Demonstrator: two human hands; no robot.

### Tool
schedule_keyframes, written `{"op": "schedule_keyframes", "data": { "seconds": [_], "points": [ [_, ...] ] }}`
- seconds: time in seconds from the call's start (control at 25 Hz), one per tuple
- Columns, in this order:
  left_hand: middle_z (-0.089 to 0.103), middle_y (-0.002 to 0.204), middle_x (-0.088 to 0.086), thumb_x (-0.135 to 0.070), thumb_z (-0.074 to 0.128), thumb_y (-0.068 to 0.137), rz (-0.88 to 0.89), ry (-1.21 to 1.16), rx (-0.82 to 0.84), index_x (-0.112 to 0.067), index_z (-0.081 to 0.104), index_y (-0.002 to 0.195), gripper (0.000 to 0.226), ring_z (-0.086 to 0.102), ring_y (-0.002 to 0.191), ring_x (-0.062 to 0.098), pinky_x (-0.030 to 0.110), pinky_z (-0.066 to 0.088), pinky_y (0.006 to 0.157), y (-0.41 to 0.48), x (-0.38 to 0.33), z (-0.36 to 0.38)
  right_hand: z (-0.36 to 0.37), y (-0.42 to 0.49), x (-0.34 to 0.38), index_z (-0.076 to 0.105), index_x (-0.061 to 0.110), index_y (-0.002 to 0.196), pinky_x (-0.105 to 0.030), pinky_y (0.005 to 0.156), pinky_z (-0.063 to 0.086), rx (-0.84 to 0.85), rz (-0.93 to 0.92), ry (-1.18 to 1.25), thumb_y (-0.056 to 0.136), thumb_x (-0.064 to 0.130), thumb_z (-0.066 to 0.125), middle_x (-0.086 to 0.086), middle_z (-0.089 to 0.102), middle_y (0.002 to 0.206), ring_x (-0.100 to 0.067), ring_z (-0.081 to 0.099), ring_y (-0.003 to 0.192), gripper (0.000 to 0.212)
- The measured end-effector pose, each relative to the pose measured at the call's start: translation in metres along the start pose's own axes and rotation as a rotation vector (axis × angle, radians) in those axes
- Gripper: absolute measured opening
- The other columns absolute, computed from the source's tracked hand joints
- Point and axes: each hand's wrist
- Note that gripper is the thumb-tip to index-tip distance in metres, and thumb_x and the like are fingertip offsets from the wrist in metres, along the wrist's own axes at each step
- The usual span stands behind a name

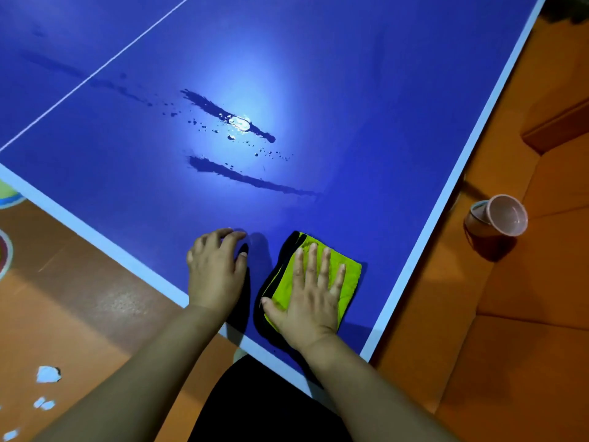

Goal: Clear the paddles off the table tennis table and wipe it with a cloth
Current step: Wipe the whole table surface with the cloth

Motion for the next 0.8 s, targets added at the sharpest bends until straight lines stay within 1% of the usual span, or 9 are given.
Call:
{"op": "schedule_keyframes", "data": {
  "seconds": [0.12,0.2,0.24,0.32,0.4,0.52,0.72,0.8],
  "points": [
    [0.056,0.122,0.007,-0.019,0.064,0.083,0.084,0.02,0.004,-0.018,0.061,0.118,0.035,0.041,0.116,0.032,0.047,0.031,0.094,0.039,-0.021,0.009,-0.01,0.047,-0.016,0.004,0.005,0.15,-0.06,0.115,0.003,-0.019,0.062,0.013,0.07,0.076,0.027,-0.015,0.003,0.159,-0.031,-0.006,0.147,0.109],
    [0.056,0.125,0.007,-0.02,0.066,0.081,0.13,0.039,0.01,-0.018,0.061,0.118,0.038,0.04,0.117,0.031,0.047,0.031,0.095,0.066,-0.037,0.015,-0.022,0.094,-0.034,-0.008,0.005,0.149,-0.056,0.116,-0.005,-0.018,0.143,0.025,0.071,0.077,0.018,-0.014,-0.009,0.159,-0.029,-0.016,0.146,0.109],
    [0.055,0.127,0.007,-0.02,0.067,0.08,0.155,0.055,0.018,-0.018,0.06,0.119,0.04,0.039,0.118,0.032,0.047,0.03,0.096,0.081,-0.044,0.017,-0.029,0.118,-0.043,-0.011,0.006,0.149,-0.055,0.116,-0.008,-0.023,0.192,0.03,0.072,0.077,0.017,-0.014,-0.013,0.159,-0.028,-0.02,0.145,0.109],
    [0.052,0.132,0.007,-0.021,0.067,0.079,0.19,0.101,0.044,-0.019,0.058,0.122,0.044,0.037,0.122,0.032,0.047,0.028,0.099,0.112,-0.056,0.021,-0.042,0.162,-0.059,-0.01,0.005,0.15,-0.053,0.116,-0.01,-0.035,0.277,0.04,0.078,0.077,0.023,-0.015,-0.015,0.159,-0.028,-0.022,0.145,0.108],
    [0.048,0.137,0.006,-0.024,0.067,0.079,0.224,0.152,0.07,-0.02,0.055,0.127,0.05,0.034,0.127,0.031,0.047,0.024,0.102,0.142,-0.066,0.024,-0.053,0.204,-0.075,-0.006,0.004,0.151,-0.052,0.117,-0.01,-0.055,0.338,0.055,0.081,0.076,0.029,-0.015,-0.012,0.159,-0.029,-0.019,0.145,0.107],
    [0.044,0.141,0.005,-0.027,0.066,0.08,0.299,0.209,0.073,-0.021,0.052,0.13,0.052,0.029,0.132,0.031,0.047,0.02,0.104,0.189,-0.081,0.031,-0.068,0.266,-0.099,-0.002,0.004,0.152,-0.05,0.117,-0.008,-0.095,0.393,0.077,0.084,0.073,0.031,-0.014,-0.007,0.16,-0.027,-0.014,0.147,0.102],
    [0.05,0.137,0.006,-0.025,0.063,0.082,0.409,0.297,0.047,-0.013,0.054,0.128,0.048,0.032,0.133,0.032,0.047,0.015,0.106,0.247,-0.1,0.047,-0.089,0.351,-0.136,0.004,0.005,0.152,-0.047,0.119,-0.005,-0.151,0.426,0.099,0.091,0.056,0.033,-0.011,-0.002,0.161,-0.024,-0.008,0.148,0.085],
    [0.055,0.132,0.005,-0.022,0.053,0.086,0.465,0.345,0.021,-0.011,0.058,0.124,0.039,0.038,0.13,0.031,0.048,0.017,0.107,0.26,-0.103,0.053,-0.097,0.38,-0.151,0.006,0.008,0.153,-0.045,0.119,-0.004,-0.164,0.41,0.093,0.093,0.048,0.033,-0.008,0.0,0.161,-0.022,-0.006,0.148,0.077]
  ]
}}
Point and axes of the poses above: each hand's wrist, its own y-axis towards the middle knuckle, its own z-axis out of the palm, x = y × z
